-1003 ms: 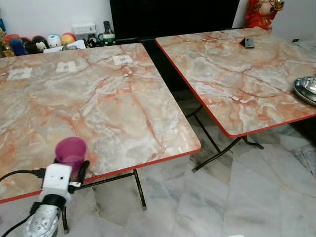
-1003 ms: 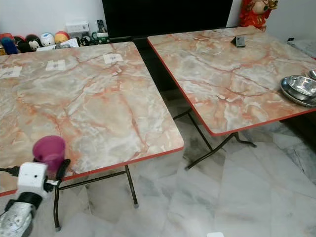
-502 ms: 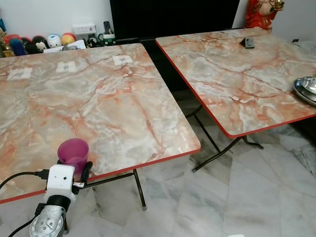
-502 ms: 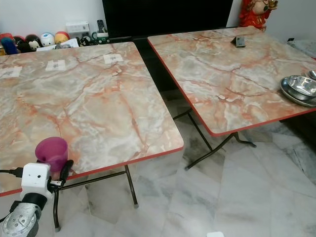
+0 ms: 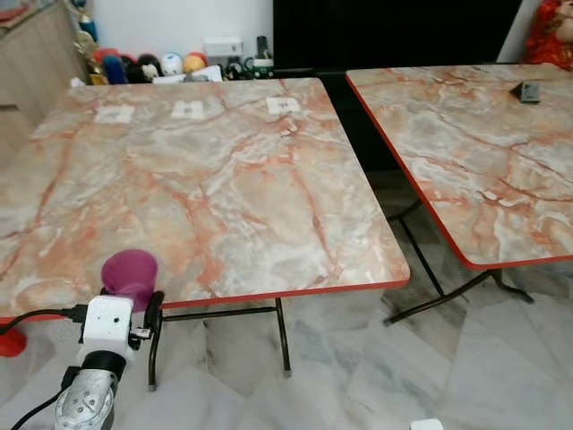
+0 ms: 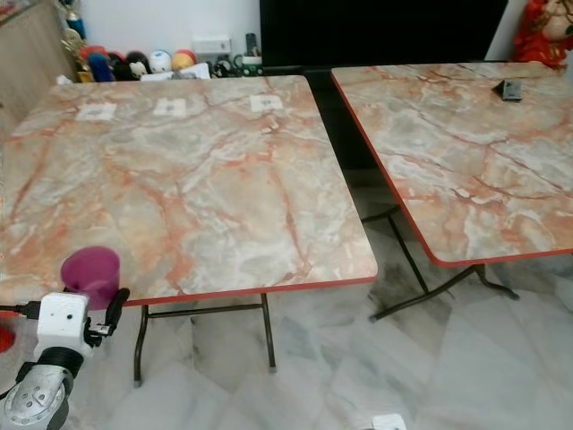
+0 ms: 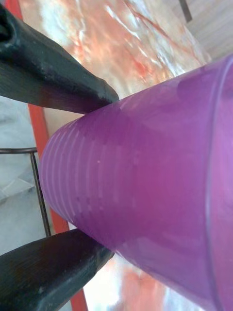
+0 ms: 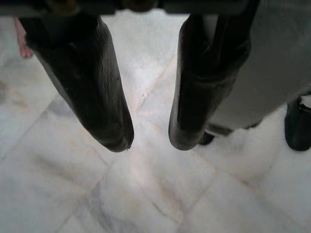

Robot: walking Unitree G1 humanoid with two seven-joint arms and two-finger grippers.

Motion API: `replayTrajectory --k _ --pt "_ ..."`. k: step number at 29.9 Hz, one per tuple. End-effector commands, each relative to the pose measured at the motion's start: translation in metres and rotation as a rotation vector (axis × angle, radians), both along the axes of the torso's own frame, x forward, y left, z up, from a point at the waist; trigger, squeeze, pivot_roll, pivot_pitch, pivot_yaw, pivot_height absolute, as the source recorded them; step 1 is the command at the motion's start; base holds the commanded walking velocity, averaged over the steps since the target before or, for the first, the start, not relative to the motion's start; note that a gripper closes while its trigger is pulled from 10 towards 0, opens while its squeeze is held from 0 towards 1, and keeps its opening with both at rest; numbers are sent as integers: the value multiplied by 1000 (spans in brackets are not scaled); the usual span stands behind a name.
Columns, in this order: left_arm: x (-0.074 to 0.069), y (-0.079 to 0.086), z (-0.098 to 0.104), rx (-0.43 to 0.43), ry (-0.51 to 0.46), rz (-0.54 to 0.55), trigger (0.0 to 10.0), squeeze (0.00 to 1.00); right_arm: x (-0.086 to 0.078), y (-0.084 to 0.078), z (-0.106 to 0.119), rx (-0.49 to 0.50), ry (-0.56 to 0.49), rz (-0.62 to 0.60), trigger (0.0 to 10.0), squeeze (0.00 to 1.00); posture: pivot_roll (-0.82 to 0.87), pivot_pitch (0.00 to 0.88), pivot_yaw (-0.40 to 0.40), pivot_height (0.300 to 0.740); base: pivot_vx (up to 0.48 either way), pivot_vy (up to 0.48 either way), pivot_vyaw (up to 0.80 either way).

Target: Setting the table

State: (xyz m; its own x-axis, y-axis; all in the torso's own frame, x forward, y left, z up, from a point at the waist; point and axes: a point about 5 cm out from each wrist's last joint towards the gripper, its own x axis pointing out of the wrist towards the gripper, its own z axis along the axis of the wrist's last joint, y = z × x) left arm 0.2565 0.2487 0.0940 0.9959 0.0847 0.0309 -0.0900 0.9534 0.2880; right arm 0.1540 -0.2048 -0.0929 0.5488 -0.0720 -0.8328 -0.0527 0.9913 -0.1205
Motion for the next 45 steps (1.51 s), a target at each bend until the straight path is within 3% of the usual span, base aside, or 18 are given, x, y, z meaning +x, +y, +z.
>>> replayTrajectory --k 1,14,19,45 --pt "1 -3 1 -6 4 -8 10000 0 -7 -2 -3 -3 26 -7 10000 0 9 62 -11 740 0 -307 0" --pt "3 -5 1 -6 5 -9 10000 0 -7 -1 -3 -13 30 21 10000 0 9 54 -7 740 0 -344 0" --pt "3 -4 2 -5 4 -5 10000 0 -6 -1 -2 -21 26 35 10000 0 10 59 -8 740 0 -353 800" --pt "5 -4 4 -8 -3 9 10000 0 -5 -1 -2 -20 24 27 10000 0 18 74 -11 740 0 -363 0"
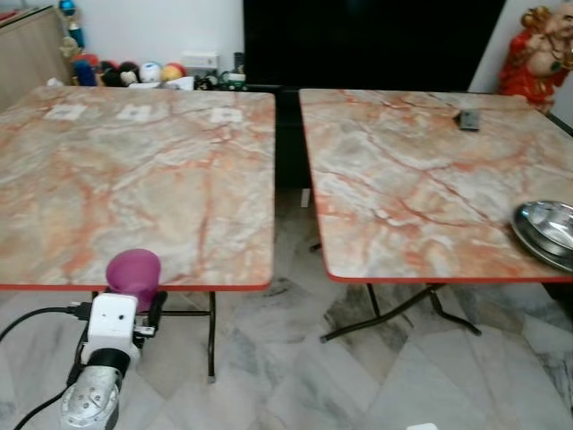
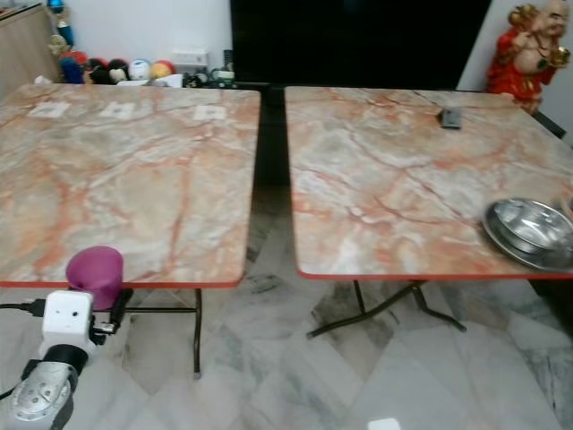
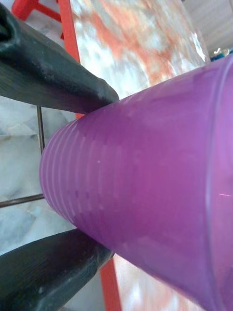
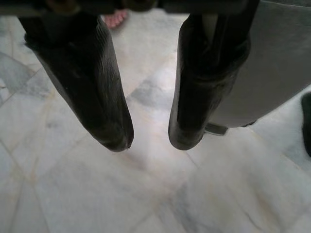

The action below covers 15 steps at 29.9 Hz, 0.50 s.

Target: Setting the table

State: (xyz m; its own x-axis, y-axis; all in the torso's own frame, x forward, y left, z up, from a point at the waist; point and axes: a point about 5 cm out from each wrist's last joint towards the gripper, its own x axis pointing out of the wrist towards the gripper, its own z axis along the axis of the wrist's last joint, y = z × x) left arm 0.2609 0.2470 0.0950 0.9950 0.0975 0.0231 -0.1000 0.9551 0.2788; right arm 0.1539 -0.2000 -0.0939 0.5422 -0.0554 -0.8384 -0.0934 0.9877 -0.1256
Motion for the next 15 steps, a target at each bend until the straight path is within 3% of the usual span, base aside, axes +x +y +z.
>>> replayTrajectory --k 1,15 --pt "0 -3 3 2 -10 -4 10000 0 -4 -6 -1 -14 13 -13 10000 0 18 74 -11 740 0 -394 0" --pt "1 -2 4 2 -11 -2 10000 0 -4 -6 -1 -14 12 -13 10000 0 18 77 -10 740 0 -393 0"
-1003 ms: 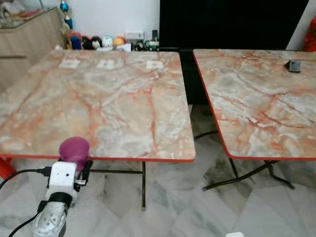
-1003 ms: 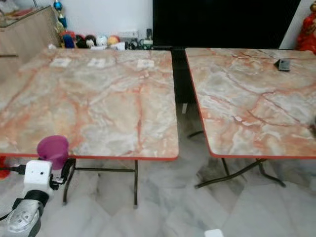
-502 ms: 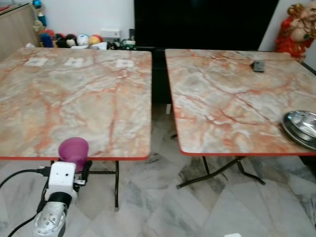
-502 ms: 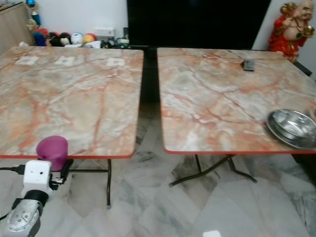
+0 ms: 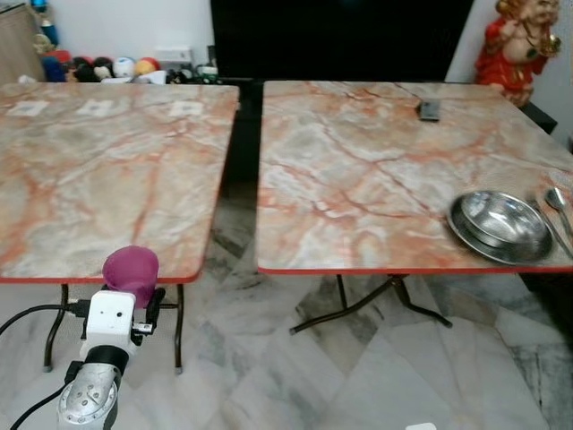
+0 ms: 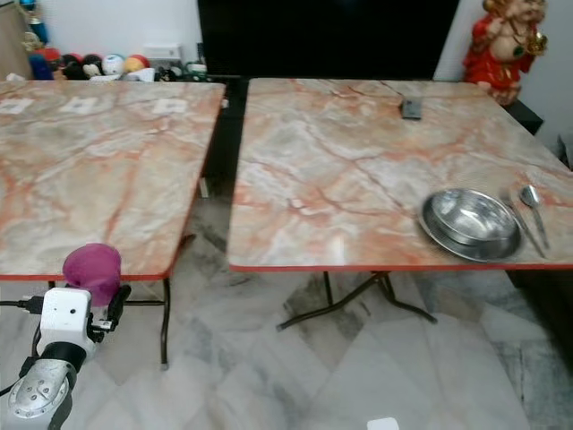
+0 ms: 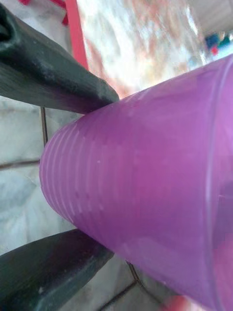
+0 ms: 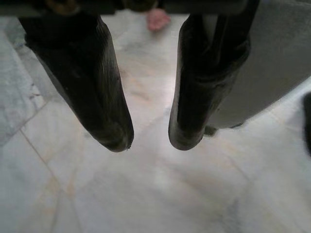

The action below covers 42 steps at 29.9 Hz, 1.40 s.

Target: Setting the table

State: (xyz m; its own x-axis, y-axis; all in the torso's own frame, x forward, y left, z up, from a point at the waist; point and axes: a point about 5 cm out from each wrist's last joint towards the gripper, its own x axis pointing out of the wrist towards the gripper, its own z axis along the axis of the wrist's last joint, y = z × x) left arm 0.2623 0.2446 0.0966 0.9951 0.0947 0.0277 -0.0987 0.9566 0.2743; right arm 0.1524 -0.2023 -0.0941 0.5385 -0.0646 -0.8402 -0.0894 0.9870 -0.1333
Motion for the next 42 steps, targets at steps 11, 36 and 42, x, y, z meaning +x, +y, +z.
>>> replayTrajectory --k 11,36,42 --pt "-1 1 3 8 -5 1 10000 0 -2 -3 0 -6 8 -10 10000 0 20 79 -10 740 0 -393 0" --pt "-3 -1 0 19 21 -40 10000 0 -2 -4 0 -8 8 -15 10000 0 23 77 -13 740 0 -215 0" --pt "-2 -2 2 12 8 -49 10000 0 -2 -4 0 -7 8 -15 10000 0 21 72 -10 740 0 0 0"
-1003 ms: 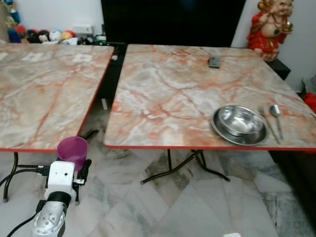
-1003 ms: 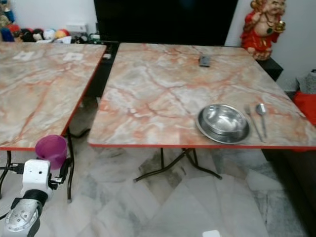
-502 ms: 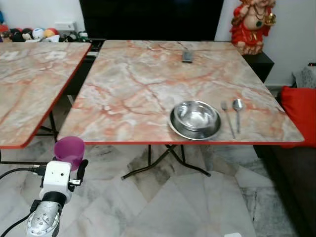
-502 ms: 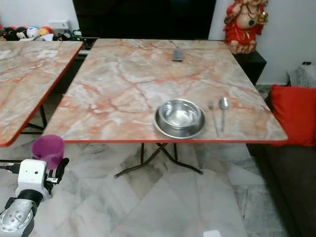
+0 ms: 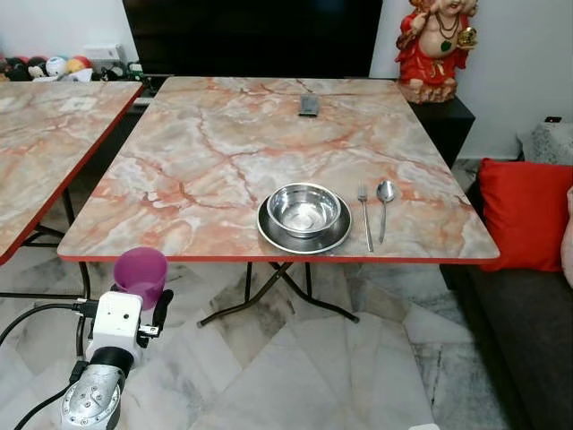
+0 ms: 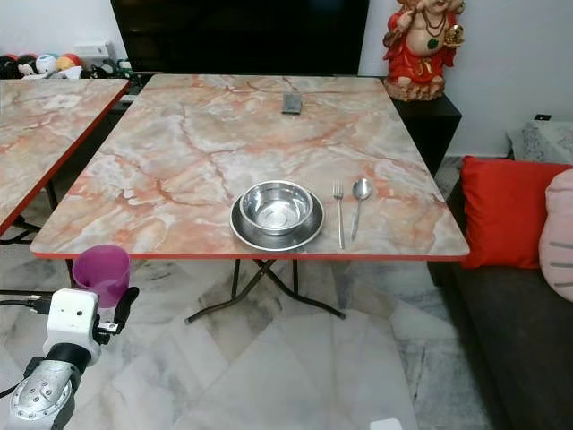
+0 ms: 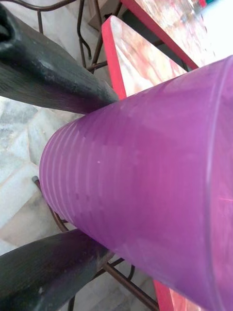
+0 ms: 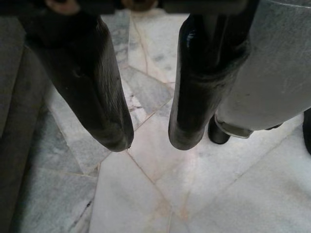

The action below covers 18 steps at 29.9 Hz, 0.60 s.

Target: Setting the table

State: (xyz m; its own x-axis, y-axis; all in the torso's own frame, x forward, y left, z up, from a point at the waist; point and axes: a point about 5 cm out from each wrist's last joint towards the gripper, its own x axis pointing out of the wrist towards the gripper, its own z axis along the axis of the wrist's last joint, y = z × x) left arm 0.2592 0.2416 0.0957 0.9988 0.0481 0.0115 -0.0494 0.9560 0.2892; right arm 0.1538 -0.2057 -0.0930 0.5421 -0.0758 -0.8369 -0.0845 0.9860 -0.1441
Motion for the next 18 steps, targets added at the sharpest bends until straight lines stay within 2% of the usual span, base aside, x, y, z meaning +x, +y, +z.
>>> replayTrajectory --k 1,5,13,18 --pt "2 1 3 -2 -7 -4 10000 0 -4 -1 -1 4 13 -11 10000 0 21 72 -10 740 0 0 0" --pt "2 -1 3 11 -3 -12 10000 0 -4 -1 -1 4 13 -9 10000 0 19 63 -9 740 0 0 0" --pt "2 -2 1 10 1 -10 10000 0 -4 -1 -2 0 17 -1 10000 0 19 58 -10 740 0 -426 0" --pt "2 -3 0 -3 3 -11 10000 0 -5 -1 -2 -2 18 5 10000 0 17 57 -11 740 0 0 0"
